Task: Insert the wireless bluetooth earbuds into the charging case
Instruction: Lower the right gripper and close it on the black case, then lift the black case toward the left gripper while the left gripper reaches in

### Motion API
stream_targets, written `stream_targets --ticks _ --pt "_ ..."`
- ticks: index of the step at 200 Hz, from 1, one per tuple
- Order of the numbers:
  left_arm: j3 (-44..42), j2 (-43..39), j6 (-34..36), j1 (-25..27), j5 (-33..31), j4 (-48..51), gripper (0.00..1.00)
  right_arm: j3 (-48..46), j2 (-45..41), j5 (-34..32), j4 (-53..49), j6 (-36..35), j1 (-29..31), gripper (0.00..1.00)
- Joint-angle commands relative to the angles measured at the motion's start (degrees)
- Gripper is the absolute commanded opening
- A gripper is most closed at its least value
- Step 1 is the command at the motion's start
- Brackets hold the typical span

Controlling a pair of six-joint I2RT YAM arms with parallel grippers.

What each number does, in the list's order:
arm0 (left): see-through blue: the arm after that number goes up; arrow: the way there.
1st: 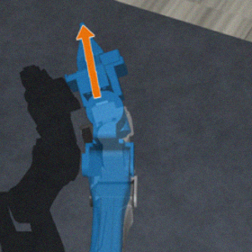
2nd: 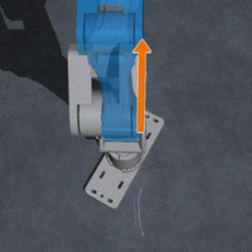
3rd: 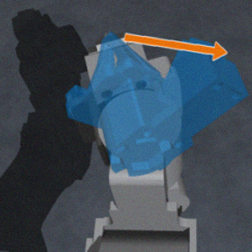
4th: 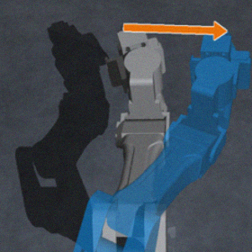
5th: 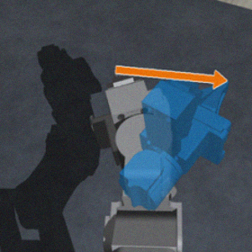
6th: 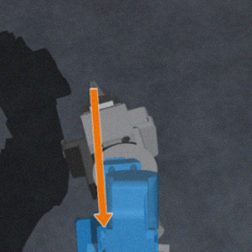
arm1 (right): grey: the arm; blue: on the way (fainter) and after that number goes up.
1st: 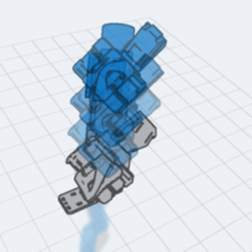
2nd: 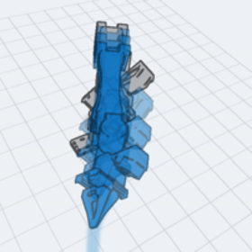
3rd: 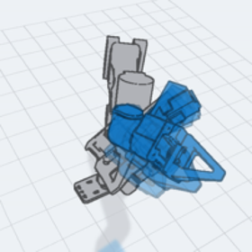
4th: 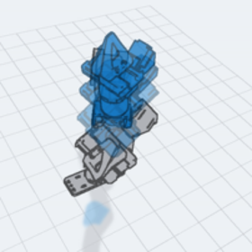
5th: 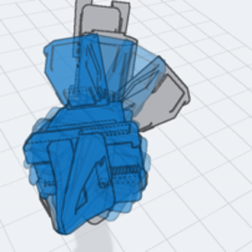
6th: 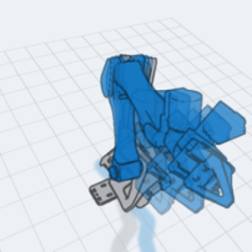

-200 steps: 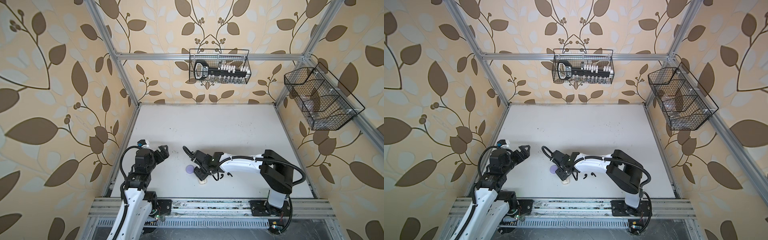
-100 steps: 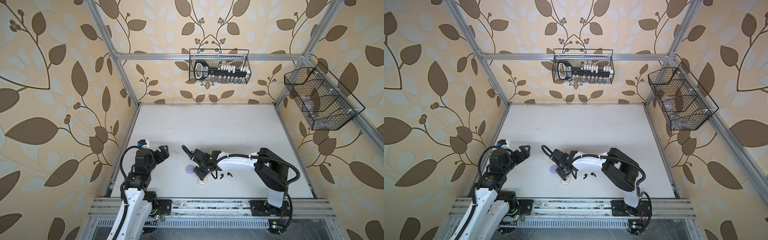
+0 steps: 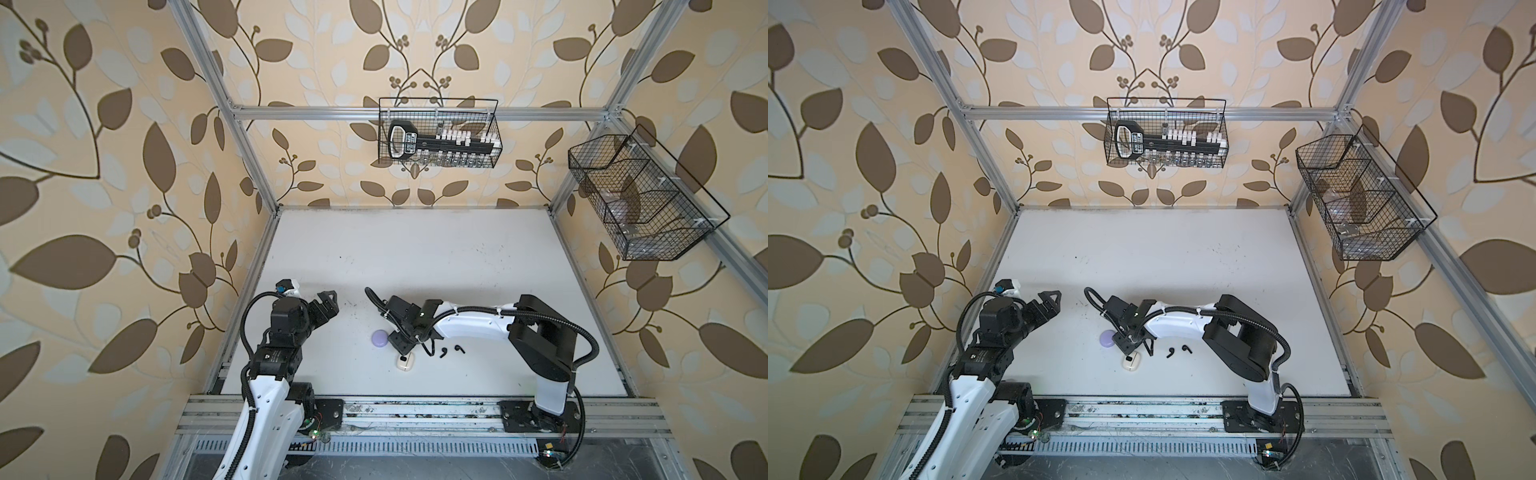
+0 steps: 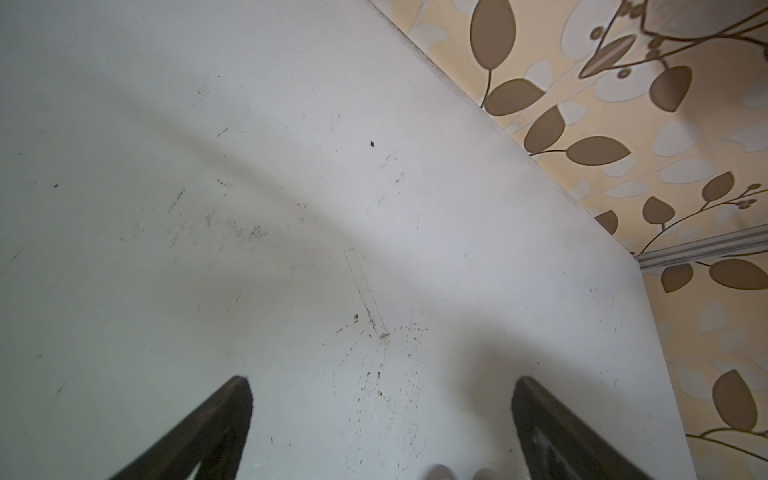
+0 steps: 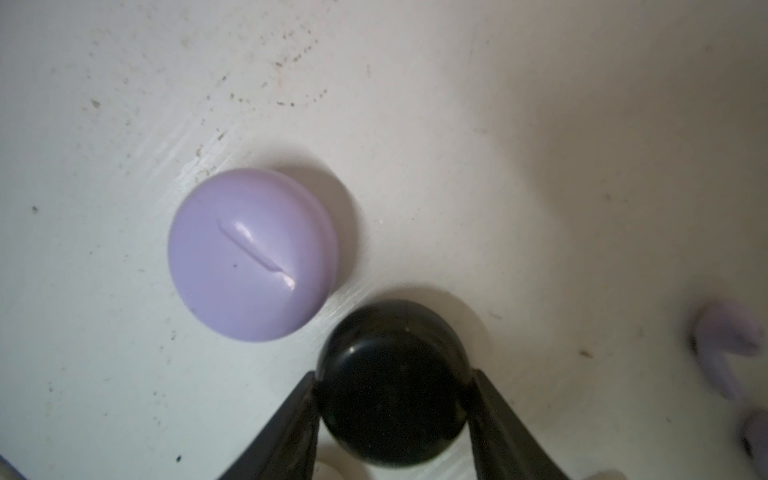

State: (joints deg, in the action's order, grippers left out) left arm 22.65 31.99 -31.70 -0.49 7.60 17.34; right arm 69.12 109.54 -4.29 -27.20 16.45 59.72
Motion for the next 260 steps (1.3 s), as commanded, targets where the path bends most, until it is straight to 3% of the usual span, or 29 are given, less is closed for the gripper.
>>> stream_targets --ticks 1,35,117,150,179,203,221,242,260 --pt "0.0 -0.1 0.3 -0.7 1.4 -1.8 0.99 -0.2 2.1 -0.6 -1.1 -0.7 -0.2 0.62" --pt "-0.1 -0.3 0.4 -0.7 1.5 -1.9 0.99 -0.1 2.5 -1.3 -1.0 -0.7 -0.3 0.61" --pt "-0.6 -1.3 0.2 -0.7 3.4 -3.0 0.99 -0.1 1.6 -2.9 -0.9 0.4 0.0 0.46" --pt "5.7 2.7 -4.6 -0.7 13.8 -3.2 0.99 0.1 -4.6 -6.9 0.3 1.1 1.4 0.45" --pt "17.1 4.8 -6.2 -0.7 6.2 7.3 0.99 -2.5 -14.0 -9.1 10.6 -0.2 0.4 0.42" --pt "22.3 3.8 -6.3 -0.7 3.2 7.0 0.99 -7.3 -22.0 -13.1 22.3 -6.1 -0.3 0.4" --pt "21.0 1.9 -6.6 -0.7 10.3 2.1 0.99 -12.6 -28.7 -13.9 31.1 -9.8 -1.5 0.38" --pt "14.2 0.5 -4.5 -0.6 27.9 -6.4 0.99 -19.8 -36.3 -11.6 39.3 -15.7 -2.3 0.38" --pt "7.8 1.1 -11.1 0.0 37.4 -21.2 0.99 -24.9 -41.2 -11.5 43.4 -22.6 -2.3 0.35"
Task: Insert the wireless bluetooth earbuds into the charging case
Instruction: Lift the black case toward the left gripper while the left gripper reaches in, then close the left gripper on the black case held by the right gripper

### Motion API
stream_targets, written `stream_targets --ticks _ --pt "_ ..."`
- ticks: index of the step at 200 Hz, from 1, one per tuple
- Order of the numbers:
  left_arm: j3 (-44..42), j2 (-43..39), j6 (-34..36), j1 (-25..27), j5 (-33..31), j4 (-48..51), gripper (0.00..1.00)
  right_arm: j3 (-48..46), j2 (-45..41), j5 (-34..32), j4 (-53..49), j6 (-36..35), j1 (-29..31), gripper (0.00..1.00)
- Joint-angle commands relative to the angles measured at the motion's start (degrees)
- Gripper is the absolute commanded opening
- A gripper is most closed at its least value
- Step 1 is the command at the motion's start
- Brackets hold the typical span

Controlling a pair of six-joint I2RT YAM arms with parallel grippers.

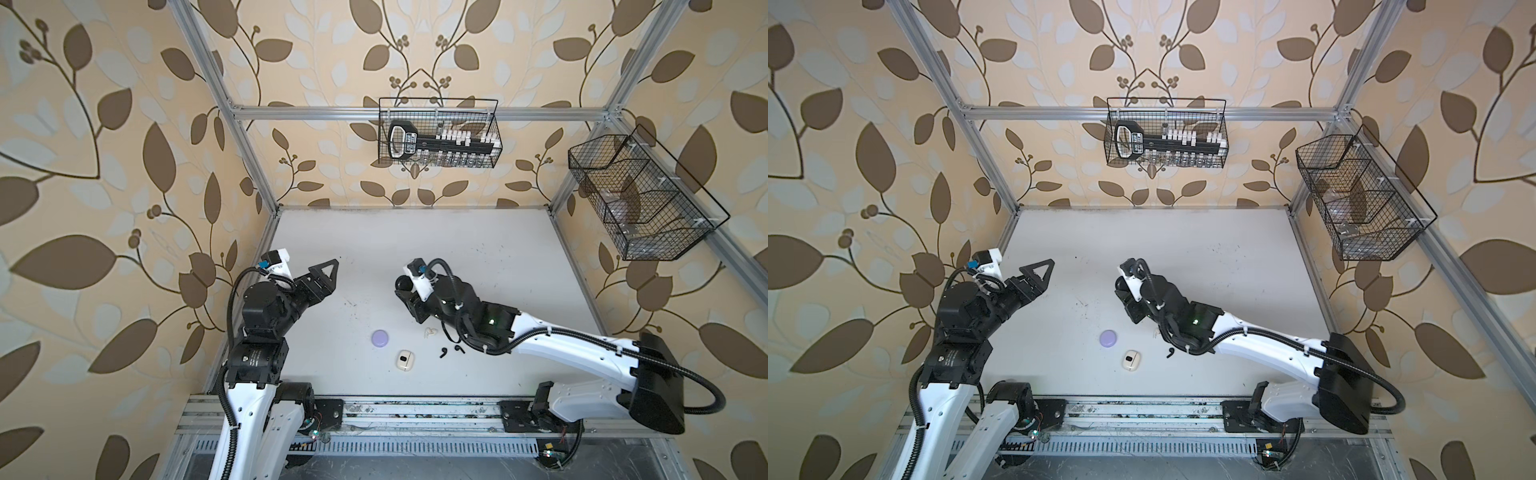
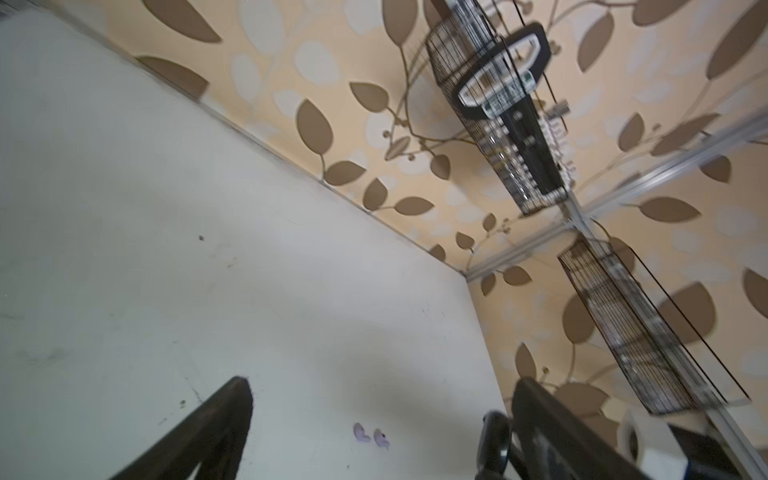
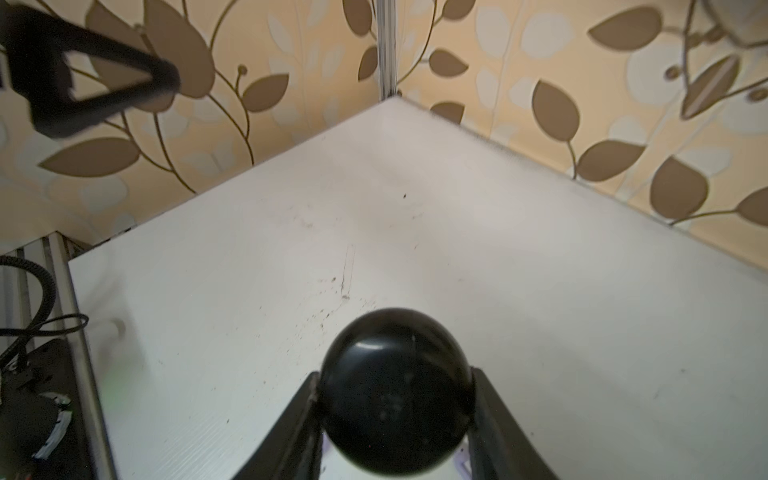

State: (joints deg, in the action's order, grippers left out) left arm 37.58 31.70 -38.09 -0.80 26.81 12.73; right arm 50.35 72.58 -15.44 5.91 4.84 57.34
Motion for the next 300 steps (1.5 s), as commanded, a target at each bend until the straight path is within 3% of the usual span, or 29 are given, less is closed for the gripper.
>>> stream_targets --ticks 1,21,59,85,152,194,300 --pt "-7.4 1.4 -5.1 0.3 18.8 -17.6 0.99 -6.3 -4.5 -0.5 10.5 -11.3 0.1 0.35" --pt "-9.8 1.7 -9.5 1.5 24.2 -27.3 0.98 -9.5 -7.8 -2.1 12.3 -17.0 0.3 0.3" --pt "-9.8 -0.6 -0.6 6.9 21.2 -25.4 0.98 -13.2 -10.8 -1.3 17.7 -23.2 1.3 0.34" --pt "-9.9 -0.4 7.1 8.9 20.2 -19.6 0.94 -12.6 -7.5 -4.7 20.6 -27.0 3.5 0.32" --pt "-9.6 3.8 11.7 13.6 17.0 -19.3 0.76 -7.1 3.9 -15.4 23.8 -33.3 10.2 0.24" --pt "-8.1 6.8 15.2 18.2 14.3 -16.8 0.73 -6.0 5.3 -17.4 24.4 -33.8 11.4 0.23" --pt "-6.9 10.3 18.1 22.5 14.1 -16.3 0.57 -5.6 5.1 -16.6 24.7 -35.0 12.7 0.24"
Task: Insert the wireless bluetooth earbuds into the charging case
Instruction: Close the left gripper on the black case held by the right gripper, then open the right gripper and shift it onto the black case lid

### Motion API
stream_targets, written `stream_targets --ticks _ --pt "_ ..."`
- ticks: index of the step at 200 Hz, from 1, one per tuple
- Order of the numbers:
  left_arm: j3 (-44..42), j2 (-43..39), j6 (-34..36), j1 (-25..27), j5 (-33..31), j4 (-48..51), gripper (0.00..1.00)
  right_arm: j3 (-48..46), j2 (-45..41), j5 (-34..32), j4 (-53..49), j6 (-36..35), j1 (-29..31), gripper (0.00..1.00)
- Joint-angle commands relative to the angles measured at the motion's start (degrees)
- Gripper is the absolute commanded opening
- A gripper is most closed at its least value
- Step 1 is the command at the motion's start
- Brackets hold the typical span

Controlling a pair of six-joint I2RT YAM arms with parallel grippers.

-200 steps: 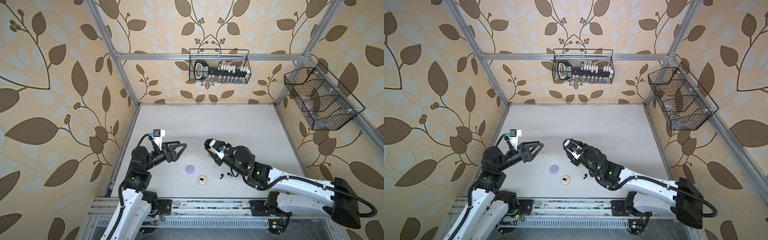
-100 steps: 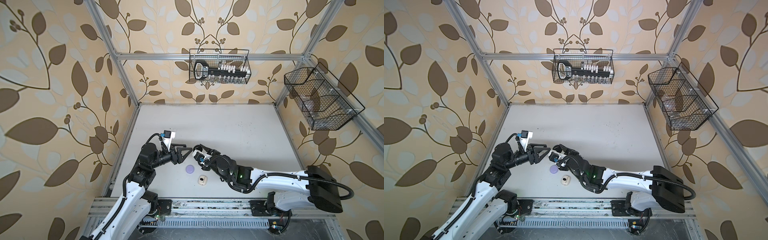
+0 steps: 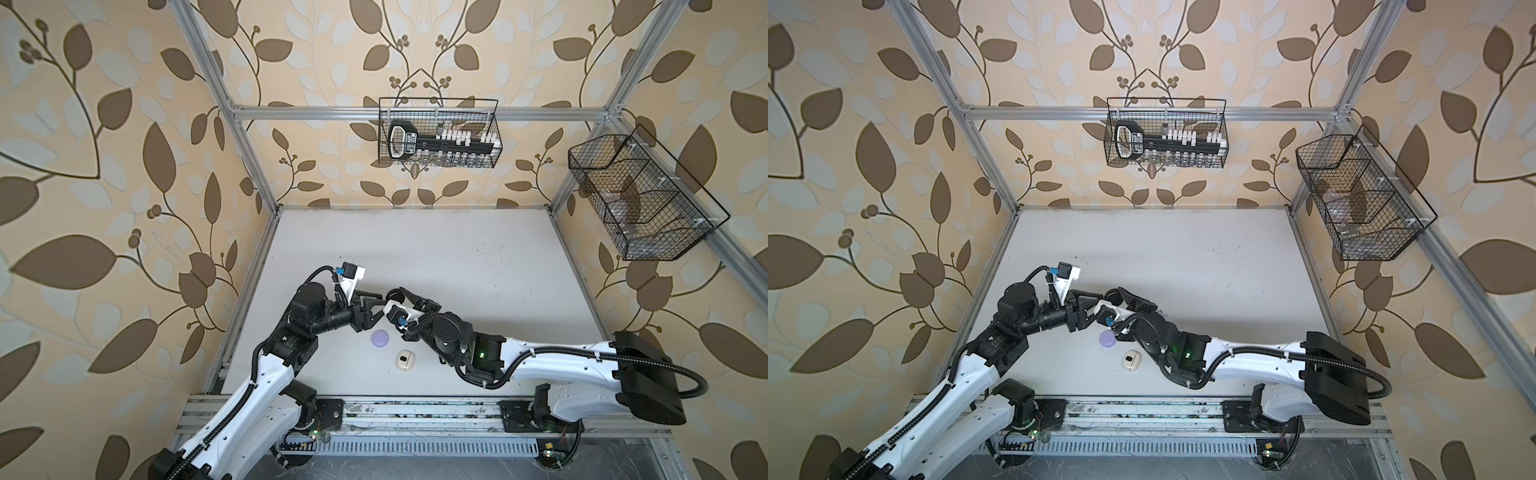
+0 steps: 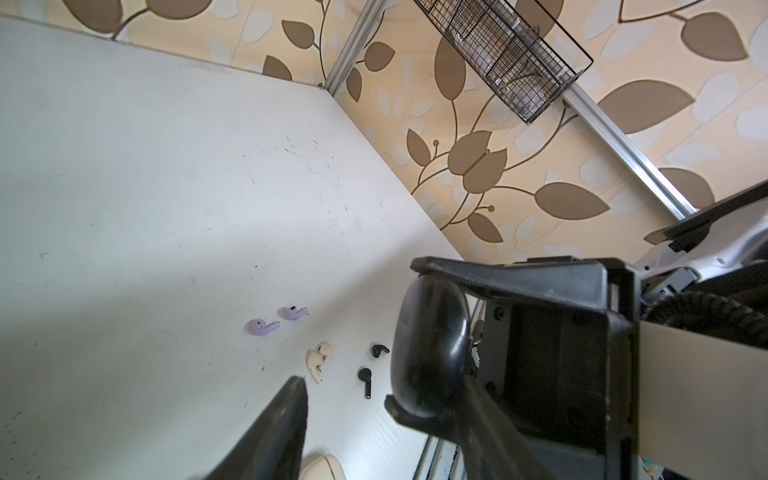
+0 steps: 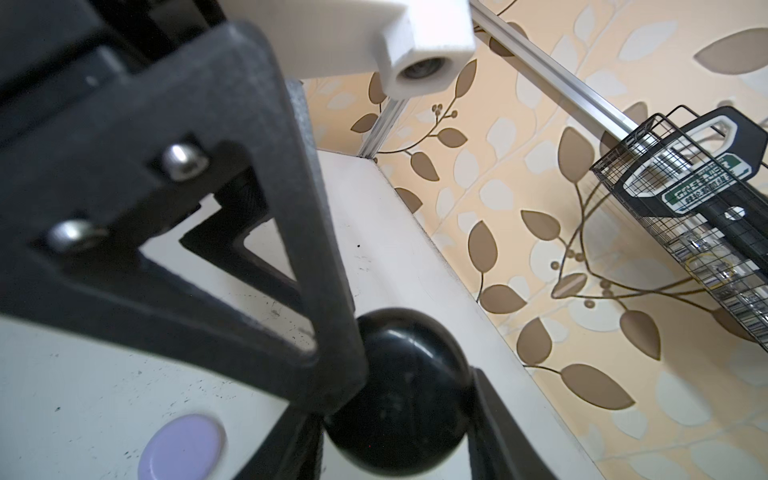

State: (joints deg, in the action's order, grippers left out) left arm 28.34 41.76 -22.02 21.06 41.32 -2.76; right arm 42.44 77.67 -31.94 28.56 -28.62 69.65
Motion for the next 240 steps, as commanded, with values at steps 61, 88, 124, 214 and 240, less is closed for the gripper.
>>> stream_targets --ticks 61,88,124,214,240 --pt "2.9 1.6 2.7 1.7 -0.4 -0.8 0.52 3.3 1.5 -0.1 2.3 -2.3 0.7 0.24" --pt "2.9 1.7 2.8 2.0 0.1 -1.0 0.51 4.3 2.3 -0.4 2.1 -2.8 0.9 0.23" --pt "2.8 1.6 2.9 2.5 0.5 -1.2 0.44 4.7 2.8 -0.3 2.4 -3.1 1.1 0.23" --pt "2.0 1.7 2.9 2.8 0.2 -3.8 0.0 3.6 2.5 2.4 2.5 -2.1 1.8 0.33" --pt "-0.1 0.3 2.8 2.8 -0.1 -7.9 0.0 1.4 0.1 3.0 3.0 -0.9 2.2 0.56"
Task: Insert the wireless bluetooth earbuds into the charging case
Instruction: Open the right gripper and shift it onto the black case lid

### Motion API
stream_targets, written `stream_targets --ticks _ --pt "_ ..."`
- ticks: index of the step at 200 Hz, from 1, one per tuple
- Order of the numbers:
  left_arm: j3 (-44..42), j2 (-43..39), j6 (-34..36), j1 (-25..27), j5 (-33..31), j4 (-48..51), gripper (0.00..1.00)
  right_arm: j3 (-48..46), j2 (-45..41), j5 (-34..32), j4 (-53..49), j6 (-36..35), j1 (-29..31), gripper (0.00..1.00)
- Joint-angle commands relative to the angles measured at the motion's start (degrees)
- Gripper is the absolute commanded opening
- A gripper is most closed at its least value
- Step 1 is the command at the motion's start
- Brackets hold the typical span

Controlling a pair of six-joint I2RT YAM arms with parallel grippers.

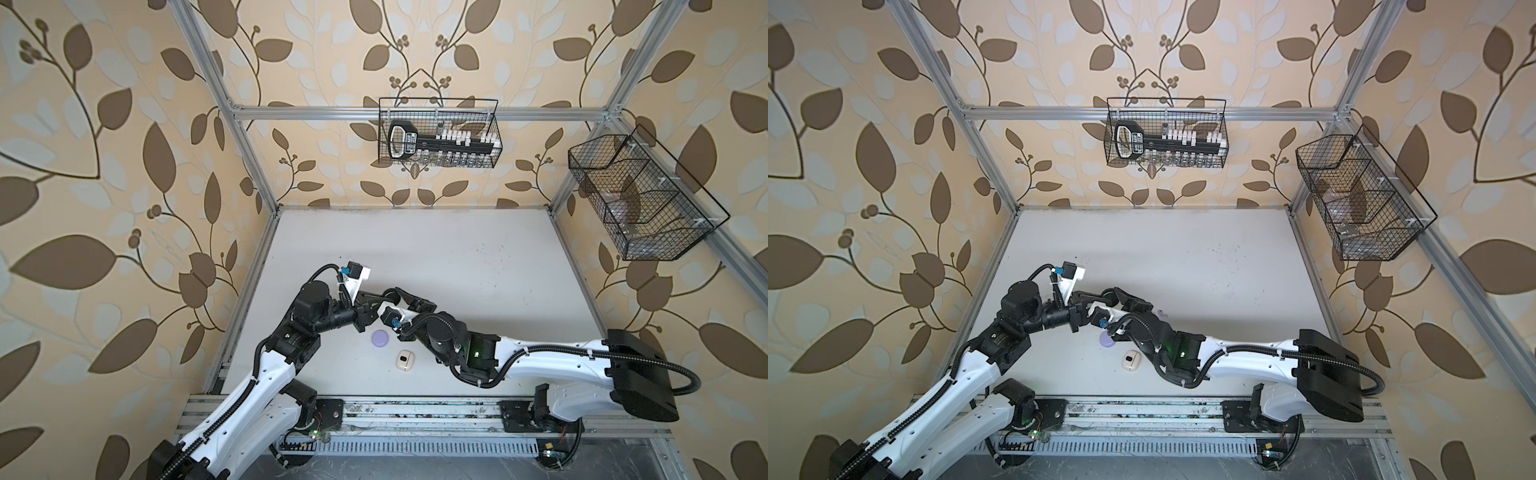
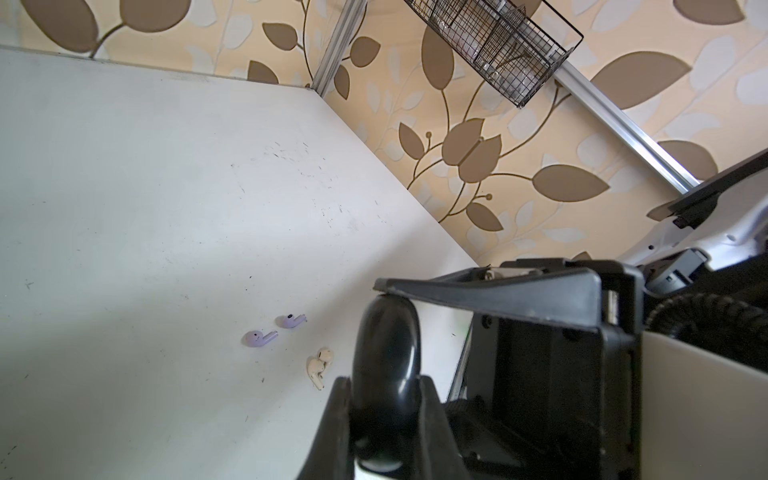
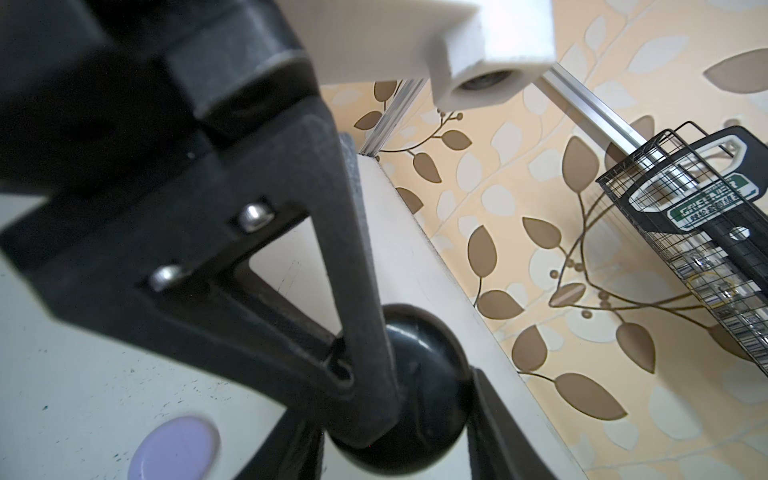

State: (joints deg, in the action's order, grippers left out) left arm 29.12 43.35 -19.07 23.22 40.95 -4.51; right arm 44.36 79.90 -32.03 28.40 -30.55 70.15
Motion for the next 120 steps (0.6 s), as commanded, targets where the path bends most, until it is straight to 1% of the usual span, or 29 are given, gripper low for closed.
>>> stream_targets --ticks 1,16,29,35,45,49,58,67,76,83,105,120 --pt "-0.9 -1.3 -0.2 0.6 0.3 -6.3 0.0 -0.7 -2.3 3.2 3.2 1.1 1.7 0.57" --pt "-2.5 -2.5 -0.1 0.6 -1.5 -8.1 0.0 -3.6 -5.1 5.4 4.5 2.0 1.7 0.64" --pt "-4.8 -3.9 1.0 0.6 -4.3 -10.5 0.0 -7.0 -8.3 7.3 6.5 2.9 1.7 0.7" --pt "-6.3 -4.5 2.3 0.6 -4.8 -12.5 0.0 -8.8 -10.1 8.2 7.6 3.4 1.7 0.72" --pt "-10.0 -4.9 6.6 0.7 -2.9 -18.3 0.0 -11.7 -13.3 9.6 9.2 4.7 1.7 0.75" --pt "-11.3 -5.0 7.6 0.7 -3.0 -20.2 0.0 -12.7 -14.5 10.1 9.5 5.3 1.7 0.76" --pt "-13.6 -5.1 8.1 0.7 -6.3 -22.9 0.0 -14.6 -17.3 11.4 9.5 7.0 1.7 0.77" --pt "-14.9 -5.0 8.7 0.7 -9.1 -23.3 0.0 -16.3 -20.1 11.9 9.2 8.8 1.7 0.79" --pt "-15.9 -4.9 10.6 0.7 -7.8 -23.7 0.0 -17.5 -22.3 11.8 8.3 10.6 1.7 0.79" --pt "-17.3 -4.8 11.8 0.7 -6.2 -26.2 0.0 -18.4 -23.8 11.7 7.5 11.6 1.7 0.79" --pt "-21.7 -4.1 11.8 0.8 -5.6 -35.3 0.0 -21.4 -27.1 11.0 7.3 14.9 1.7 0.79" --pt "-23.1 -3.7 11.7 0.8 -4.1 -38.7 0.0 -22.7 -27.9 11.6 7.5 16.0 1.7 0.8"
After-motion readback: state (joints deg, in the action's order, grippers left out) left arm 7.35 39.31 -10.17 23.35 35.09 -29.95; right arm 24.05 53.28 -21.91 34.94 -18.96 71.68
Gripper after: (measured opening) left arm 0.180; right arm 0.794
